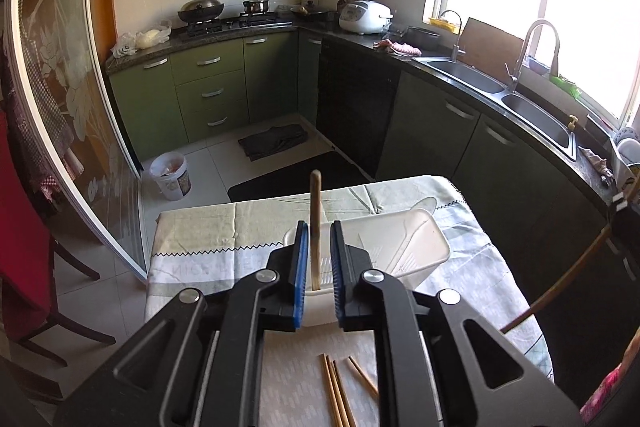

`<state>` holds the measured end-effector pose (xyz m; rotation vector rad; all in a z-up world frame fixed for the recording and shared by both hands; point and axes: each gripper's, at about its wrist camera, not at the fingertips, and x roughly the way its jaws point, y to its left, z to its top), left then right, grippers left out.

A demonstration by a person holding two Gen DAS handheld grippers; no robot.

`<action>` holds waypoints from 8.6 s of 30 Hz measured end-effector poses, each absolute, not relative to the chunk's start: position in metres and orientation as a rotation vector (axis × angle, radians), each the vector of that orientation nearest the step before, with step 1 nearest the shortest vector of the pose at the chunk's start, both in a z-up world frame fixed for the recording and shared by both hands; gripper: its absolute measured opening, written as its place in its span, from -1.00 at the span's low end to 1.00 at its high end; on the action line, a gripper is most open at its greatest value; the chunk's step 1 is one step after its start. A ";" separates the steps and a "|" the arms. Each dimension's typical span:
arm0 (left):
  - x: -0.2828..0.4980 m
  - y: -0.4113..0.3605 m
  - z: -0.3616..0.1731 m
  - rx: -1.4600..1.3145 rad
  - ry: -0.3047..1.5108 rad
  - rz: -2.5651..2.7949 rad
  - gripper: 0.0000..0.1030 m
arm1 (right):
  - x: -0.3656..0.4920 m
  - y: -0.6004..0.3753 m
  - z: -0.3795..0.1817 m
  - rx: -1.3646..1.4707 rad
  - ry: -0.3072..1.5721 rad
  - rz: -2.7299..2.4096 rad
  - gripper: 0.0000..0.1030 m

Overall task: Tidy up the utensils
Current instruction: 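Drop the chopstick into the holder with the left gripper while the right gripper releases its chopstick there, then lower the left gripper onto a loose wooden chopstick and close it, then grasp a wooden chopstick with the right gripper while the left gripper holds its chopstick, then lower the chopstick into the white holder and open the left gripper while the right gripper carries its chopstick, then lower the chopstick into the white holder and open the right gripper, then lower the left gripper onto another wooden chopstick and close it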

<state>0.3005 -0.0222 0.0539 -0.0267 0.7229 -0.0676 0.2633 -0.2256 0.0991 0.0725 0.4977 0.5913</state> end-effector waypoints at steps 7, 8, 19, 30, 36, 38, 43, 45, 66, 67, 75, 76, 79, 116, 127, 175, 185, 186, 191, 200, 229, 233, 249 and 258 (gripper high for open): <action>0.257 -0.015 0.064 -0.008 0.646 -0.060 -0.60 | 0.310 -0.200 0.135 0.101 0.396 0.521 -0.88; 0.251 -0.015 0.064 -0.001 0.644 -0.063 -0.60 | 0.318 -0.195 0.133 0.097 0.404 0.511 -0.88; 0.211 -0.012 0.057 -0.005 0.688 -0.115 -0.54 | 0.369 -0.165 0.060 0.031 0.560 0.467 -0.87; 0.210 -0.021 0.006 -0.060 0.846 -0.160 -0.53 | 0.321 -0.197 0.066 0.043 0.508 0.504 -0.71; 0.221 -0.031 -0.054 -0.114 1.042 -0.225 -0.53 | 0.254 -0.242 0.042 0.049 0.504 0.508 -0.64; 0.227 -0.033 -0.075 -0.144 1.118 -0.237 -0.53 | 0.235 -0.257 0.024 0.063 0.525 0.502 -0.64; 0.238 -0.036 -0.114 -0.165 1.236 -0.211 -0.53 | 0.205 -0.294 -0.023 0.144 0.598 0.485 -0.58; 0.239 -0.036 -0.123 -0.159 1.252 -0.193 -0.53 | 0.199 -0.307 -0.038 0.185 0.625 0.479 -0.58; 0.244 -0.036 -0.151 -0.060 1.324 -0.093 -0.53 | 0.192 -0.328 -0.067 0.321 0.686 0.510 -0.41; 0.244 -0.039 -0.151 -0.048 1.319 -0.088 -0.53 | 0.192 -0.327 -0.067 0.321 0.688 0.511 -0.41; 0.249 -0.058 -0.154 -0.002 1.290 -0.052 -0.85 | 0.194 -0.324 -0.070 0.324 0.698 0.513 -0.41; 0.249 -0.058 -0.154 -0.009 1.288 -0.054 -0.85 | 0.195 -0.326 -0.070 0.327 0.699 0.513 -0.41; 0.250 -0.054 -0.153 -0.042 1.285 -0.056 -0.87 | 0.195 -0.329 -0.072 0.339 0.704 0.510 -0.41; 0.134 -0.012 -0.035 -0.058 0.791 -0.089 -0.88 | 0.290 -0.159 -0.164 -0.217 1.132 0.526 -0.66; 0.134 -0.014 -0.035 -0.050 0.785 -0.096 -0.87 | 0.294 -0.117 -0.173 -0.326 1.143 0.510 -0.81; 0.147 -0.022 0.038 -0.075 0.681 -0.170 -0.88 | 0.198 -0.222 -0.016 -0.031 0.670 0.585 -0.86; 0.211 -0.038 0.124 -0.058 0.524 -0.148 -0.88 | 0.205 -0.245 -0.025 0.010 0.688 0.567 -0.86; 0.218 -0.040 0.129 -0.058 0.507 -0.135 -0.88 | 0.205 -0.248 -0.026 0.015 0.688 0.564 -0.86; 0.256 -0.050 0.133 -0.035 0.462 -0.069 -0.88 | 0.206 -0.259 -0.026 0.034 0.686 0.557 -0.86; 0.309 -0.052 0.071 -0.006 0.607 -0.009 -0.88 | 0.211 -0.262 -0.005 0.044 0.656 0.572 -0.86; 0.206 -0.013 0.054 -0.021 0.695 -0.111 -0.27 | 0.358 -0.161 0.066 0.026 0.470 0.431 -0.85; 0.207 -0.012 0.045 -0.027 0.724 -0.111 -0.27 | 0.359 -0.159 0.052 -0.004 0.498 0.432 -0.85; 0.225 -0.046 -0.056 -0.082 1.012 -0.209 -0.27 | 0.233 -0.260 0.025 0.035 0.464 0.436 -0.63; 0.246 -0.043 -0.132 -0.109 1.235 -0.149 -0.46 | 0.203 -0.334 -0.027 0.152 0.571 0.368 -0.63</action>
